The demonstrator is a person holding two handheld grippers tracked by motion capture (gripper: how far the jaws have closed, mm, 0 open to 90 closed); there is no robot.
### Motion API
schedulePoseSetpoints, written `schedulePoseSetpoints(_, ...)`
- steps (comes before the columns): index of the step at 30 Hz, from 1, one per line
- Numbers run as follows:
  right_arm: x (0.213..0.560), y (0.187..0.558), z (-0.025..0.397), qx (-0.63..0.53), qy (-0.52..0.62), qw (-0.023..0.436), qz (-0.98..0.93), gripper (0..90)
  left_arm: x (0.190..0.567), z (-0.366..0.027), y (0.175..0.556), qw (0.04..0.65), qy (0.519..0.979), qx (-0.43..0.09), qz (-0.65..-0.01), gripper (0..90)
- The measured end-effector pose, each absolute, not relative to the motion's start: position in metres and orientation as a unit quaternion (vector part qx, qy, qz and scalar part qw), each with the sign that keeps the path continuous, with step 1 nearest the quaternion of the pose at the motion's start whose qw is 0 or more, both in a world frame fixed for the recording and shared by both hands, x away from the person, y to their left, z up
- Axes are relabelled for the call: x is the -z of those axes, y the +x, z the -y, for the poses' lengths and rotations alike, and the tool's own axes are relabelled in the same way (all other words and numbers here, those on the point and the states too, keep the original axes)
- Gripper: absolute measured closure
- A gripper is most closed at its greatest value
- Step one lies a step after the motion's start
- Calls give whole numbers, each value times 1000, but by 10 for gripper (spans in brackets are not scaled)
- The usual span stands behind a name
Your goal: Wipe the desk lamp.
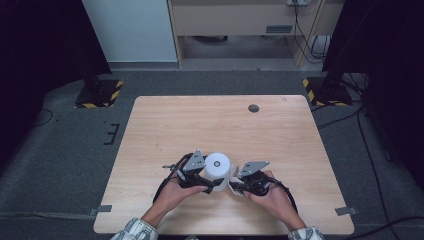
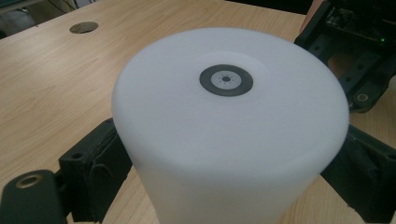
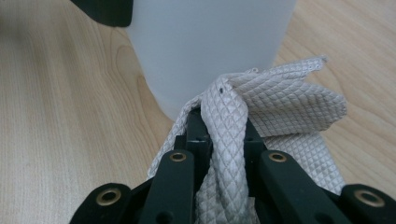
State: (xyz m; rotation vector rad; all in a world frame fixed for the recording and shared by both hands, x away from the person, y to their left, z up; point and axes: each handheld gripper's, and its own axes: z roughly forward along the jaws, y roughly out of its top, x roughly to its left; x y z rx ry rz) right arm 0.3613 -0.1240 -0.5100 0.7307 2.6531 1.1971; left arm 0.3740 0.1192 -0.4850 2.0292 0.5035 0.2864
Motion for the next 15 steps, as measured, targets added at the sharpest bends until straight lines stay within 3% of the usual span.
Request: schedulePoseSetpoints(15, 469, 355, 137, -498, 239, 98, -828, 806, 486, -119, 375, 492, 838, -116, -206, 78)
